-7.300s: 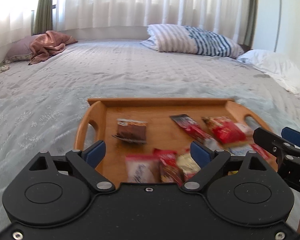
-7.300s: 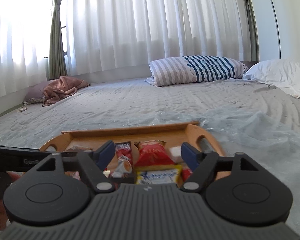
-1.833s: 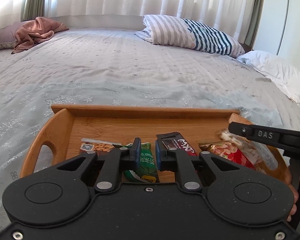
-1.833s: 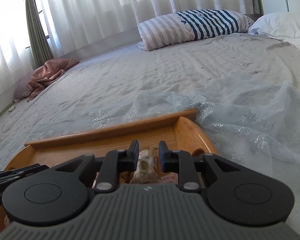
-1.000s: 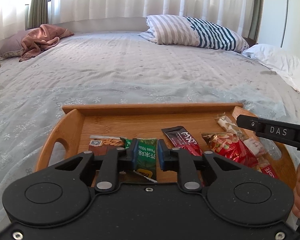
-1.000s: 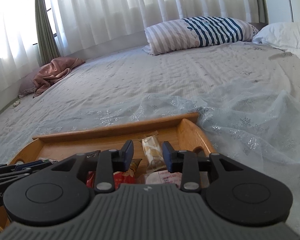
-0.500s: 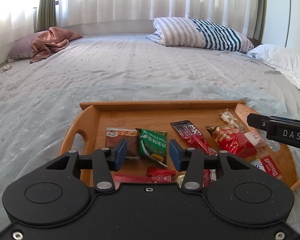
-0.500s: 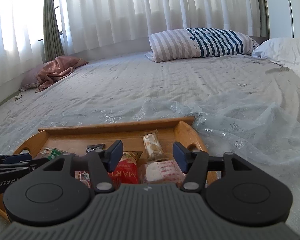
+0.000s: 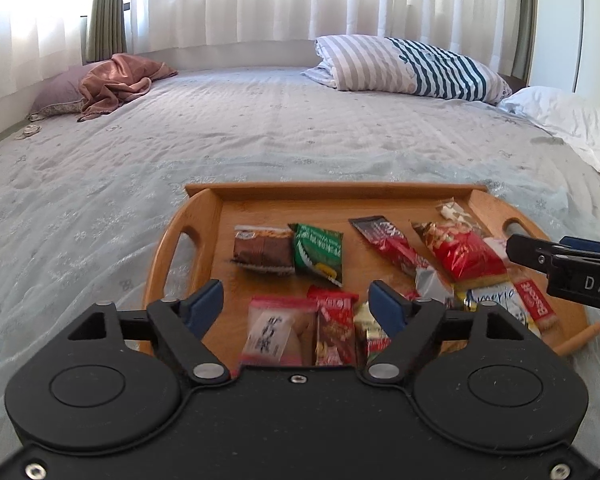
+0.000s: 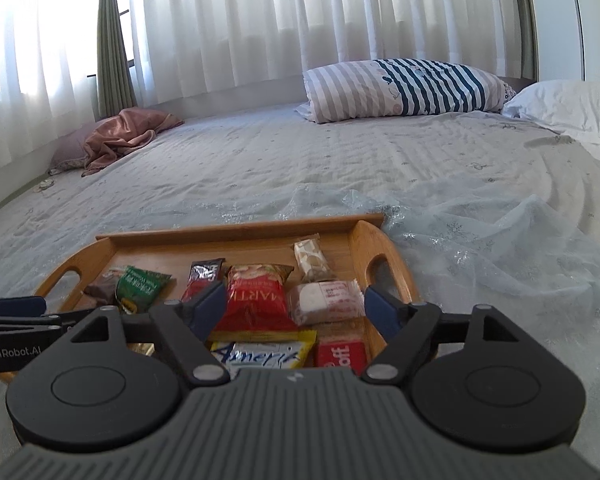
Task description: Organize snacks
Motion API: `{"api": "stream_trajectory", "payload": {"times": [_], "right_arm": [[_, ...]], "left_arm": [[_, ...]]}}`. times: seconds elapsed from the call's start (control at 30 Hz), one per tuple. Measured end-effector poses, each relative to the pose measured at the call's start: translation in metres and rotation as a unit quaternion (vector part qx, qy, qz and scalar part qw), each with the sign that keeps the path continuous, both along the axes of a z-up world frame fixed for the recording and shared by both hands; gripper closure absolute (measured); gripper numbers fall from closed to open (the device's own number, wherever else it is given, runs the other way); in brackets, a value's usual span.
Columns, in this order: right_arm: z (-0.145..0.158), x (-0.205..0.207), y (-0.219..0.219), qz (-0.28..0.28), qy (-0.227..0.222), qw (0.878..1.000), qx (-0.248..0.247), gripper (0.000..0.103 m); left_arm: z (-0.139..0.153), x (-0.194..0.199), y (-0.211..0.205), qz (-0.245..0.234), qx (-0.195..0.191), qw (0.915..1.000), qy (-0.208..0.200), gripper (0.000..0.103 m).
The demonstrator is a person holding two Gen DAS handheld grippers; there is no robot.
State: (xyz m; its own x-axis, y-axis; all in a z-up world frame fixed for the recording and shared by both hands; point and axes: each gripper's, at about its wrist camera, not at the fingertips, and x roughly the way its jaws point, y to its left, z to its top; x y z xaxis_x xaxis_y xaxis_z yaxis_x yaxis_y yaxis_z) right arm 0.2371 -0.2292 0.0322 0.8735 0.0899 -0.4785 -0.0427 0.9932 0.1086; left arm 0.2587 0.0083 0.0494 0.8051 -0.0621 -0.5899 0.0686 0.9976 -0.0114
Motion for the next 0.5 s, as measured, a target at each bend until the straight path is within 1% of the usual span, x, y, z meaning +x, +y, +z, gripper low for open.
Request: {"api": "stream_trajectory", "payload": {"times": [0.2, 0.37, 0.5], "right_arm": [[0.001, -0.01, -0.002, -0.002, -0.002, 1.0, -0.007, 0.015], [0.0, -0.017, -0.005, -0.008, 0.0, 1.0, -0.009, 0.014], [-0.003, -0.023, -0.007, -0.008, 0.006, 1.0, -0.006, 0.014]], "left_arm": [[-0.002, -0.012, 0.002, 0.001, 0.003, 1.0, 0.003, 0.021], [-0.003, -0.021, 0.002, 0.008, 0.022, 0.9997, 0.007, 0.017], [-0.004, -0.031, 0.002, 0.003, 0.015, 0.9998, 0.008, 0.015]]}}
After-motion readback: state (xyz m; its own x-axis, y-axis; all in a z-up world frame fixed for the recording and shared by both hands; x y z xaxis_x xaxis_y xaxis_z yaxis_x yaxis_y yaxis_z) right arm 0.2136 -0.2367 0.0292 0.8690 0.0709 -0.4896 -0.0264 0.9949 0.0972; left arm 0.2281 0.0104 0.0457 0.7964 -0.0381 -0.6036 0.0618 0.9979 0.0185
